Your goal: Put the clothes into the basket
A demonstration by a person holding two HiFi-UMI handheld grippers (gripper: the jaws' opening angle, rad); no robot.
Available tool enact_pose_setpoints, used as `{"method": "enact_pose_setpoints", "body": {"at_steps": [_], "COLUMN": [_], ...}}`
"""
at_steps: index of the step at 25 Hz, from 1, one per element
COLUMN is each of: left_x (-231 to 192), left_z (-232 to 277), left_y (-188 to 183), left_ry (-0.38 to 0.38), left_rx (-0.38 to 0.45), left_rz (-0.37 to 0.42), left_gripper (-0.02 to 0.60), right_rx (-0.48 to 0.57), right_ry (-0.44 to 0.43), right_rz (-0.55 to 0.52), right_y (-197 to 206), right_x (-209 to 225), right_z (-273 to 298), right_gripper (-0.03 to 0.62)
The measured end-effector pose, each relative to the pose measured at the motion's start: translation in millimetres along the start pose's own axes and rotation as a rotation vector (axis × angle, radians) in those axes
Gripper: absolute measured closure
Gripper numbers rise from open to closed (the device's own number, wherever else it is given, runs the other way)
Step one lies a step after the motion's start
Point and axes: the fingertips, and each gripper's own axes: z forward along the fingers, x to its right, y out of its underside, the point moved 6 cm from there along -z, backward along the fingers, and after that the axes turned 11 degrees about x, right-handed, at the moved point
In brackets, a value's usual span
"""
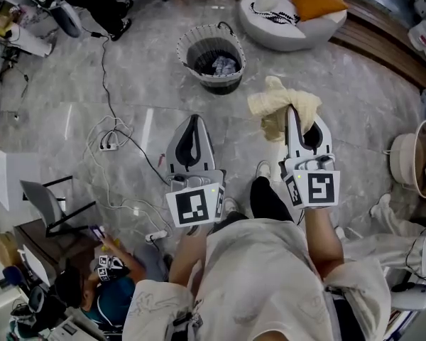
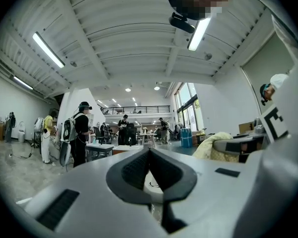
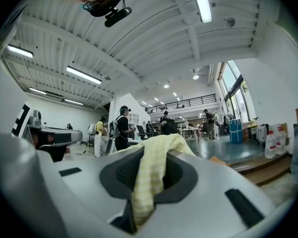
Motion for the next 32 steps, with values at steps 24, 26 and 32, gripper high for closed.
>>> {"method": "enact_pose_setpoints", "body": {"at_steps": [24,26,32], "left_x": [37,30,-5], "left_z": [138,142,167], "left_y": [0,4,19], "left_ry": [-0.122,-0.130,-0.137], "left_rx": [0.035,0.035,0.050], "left_rz": [0.042,0.037,0.021], "left_gripper": [0.580,0.580,0.580], "right_rx": [0.049,0.054,0.057], "right_ry": [-0.092,-0.103,-0.121], "right_rz": [0.030,0.027,0.007], "right_y": [2,5,15], "right_x": [116,113,95], "right_z": [123,132,174], "right_gripper": [0.559,0.559,0.559]}}
